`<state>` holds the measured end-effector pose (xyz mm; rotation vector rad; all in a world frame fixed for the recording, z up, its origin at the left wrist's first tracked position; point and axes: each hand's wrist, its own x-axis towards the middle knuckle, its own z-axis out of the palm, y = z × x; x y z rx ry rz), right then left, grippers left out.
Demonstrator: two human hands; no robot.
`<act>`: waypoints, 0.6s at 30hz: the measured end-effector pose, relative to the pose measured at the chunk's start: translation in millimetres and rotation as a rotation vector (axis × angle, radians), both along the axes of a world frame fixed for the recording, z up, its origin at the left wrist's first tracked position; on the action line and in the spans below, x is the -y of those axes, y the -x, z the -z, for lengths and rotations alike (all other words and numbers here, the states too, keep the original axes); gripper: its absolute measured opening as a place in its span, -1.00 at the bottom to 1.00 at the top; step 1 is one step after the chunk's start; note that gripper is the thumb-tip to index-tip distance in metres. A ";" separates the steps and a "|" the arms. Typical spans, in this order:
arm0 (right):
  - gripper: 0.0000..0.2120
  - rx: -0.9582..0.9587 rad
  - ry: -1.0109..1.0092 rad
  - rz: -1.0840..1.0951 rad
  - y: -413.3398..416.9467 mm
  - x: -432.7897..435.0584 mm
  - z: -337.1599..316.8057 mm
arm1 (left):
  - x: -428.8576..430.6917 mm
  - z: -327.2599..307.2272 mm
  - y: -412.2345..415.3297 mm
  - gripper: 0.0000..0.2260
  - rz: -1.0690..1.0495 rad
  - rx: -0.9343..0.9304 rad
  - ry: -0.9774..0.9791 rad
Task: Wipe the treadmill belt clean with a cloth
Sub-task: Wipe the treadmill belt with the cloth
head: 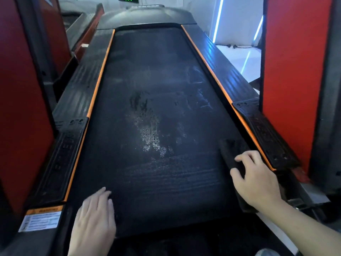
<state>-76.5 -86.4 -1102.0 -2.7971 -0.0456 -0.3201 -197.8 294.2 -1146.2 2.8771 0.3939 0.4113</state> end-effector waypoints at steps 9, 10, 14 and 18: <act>-0.67 -0.069 0.036 -0.073 -76.6 -27.6 5.1 | -16.5 2.7 -97.9 -0.39 0.052 -0.149 -0.084; -0.64 -0.100 0.077 -0.076 -78.6 -29.7 11.4 | -17.6 8.4 -100.9 -0.39 0.077 -0.184 -0.106; -0.57 -0.056 0.190 -0.031 -74.7 -30.6 30.2 | -16.5 16.1 -96.8 -0.42 0.108 -0.241 -0.037; -0.58 -0.033 0.182 -0.054 -72.3 -28.1 30.3 | -20.9 23.4 -93.7 -0.34 0.120 -0.226 -0.117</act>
